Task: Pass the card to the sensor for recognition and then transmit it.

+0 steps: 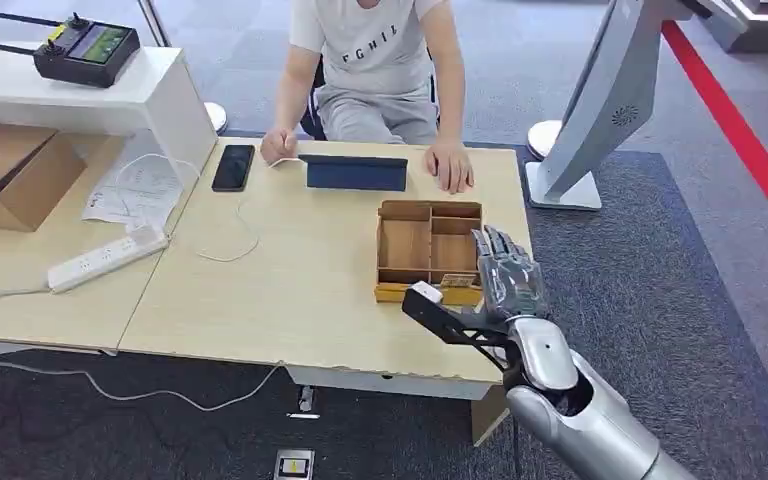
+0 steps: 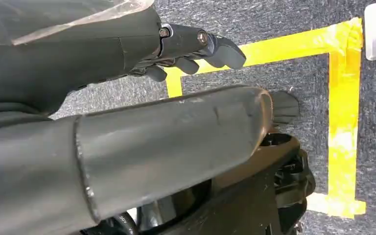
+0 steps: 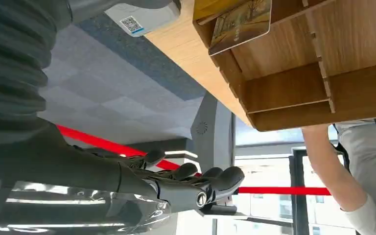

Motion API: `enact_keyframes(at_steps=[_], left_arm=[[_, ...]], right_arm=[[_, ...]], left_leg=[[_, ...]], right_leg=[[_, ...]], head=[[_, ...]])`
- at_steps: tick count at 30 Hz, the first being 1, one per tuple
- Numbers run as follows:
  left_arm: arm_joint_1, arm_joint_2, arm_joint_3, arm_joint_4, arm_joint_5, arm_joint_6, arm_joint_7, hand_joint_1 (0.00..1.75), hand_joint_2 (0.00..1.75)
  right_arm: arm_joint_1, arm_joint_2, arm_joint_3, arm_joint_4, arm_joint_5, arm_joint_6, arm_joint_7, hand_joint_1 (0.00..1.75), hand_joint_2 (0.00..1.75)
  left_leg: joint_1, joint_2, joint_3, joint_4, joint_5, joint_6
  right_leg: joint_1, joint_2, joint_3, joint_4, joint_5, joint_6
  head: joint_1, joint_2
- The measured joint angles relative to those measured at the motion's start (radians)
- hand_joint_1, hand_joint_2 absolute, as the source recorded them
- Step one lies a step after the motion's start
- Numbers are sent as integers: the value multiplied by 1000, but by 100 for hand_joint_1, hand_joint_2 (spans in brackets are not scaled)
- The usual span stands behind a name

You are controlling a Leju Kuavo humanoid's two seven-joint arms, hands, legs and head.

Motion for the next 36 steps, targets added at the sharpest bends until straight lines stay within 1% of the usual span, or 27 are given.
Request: enact_keyframes(at_steps=[10,22,27,36], left_arm=[[-13,0,0,0,-24,-21,18,0,0],[-24,3,0,2,-31,-23,28,0,0],[-20,4,0,3,-30,-23,28,0,0],[-17,5,0,3,-29,-23,27,0,0]], right_arm=[[-48,37,2,106,1,-8,-17,0,175],[-117,80,3,240,12,-21,-49,0,175],[-128,97,4,280,12,-22,-53,0,175],[-131,108,10,314,12,-20,-62,0,175]], left_leg=[[0,0,0,0,0,0],[0,0,0,0,0,0],[0,0,0,0,0,0],[0,0,0,0,0,0]], right_leg=[[0,0,0,0,0,0],[0,0,0,0,0,0],[0,0,0,0,0,0],[0,0,0,0,0,0]], head=[[0,0],[0,0],[0,0],[0,0]])
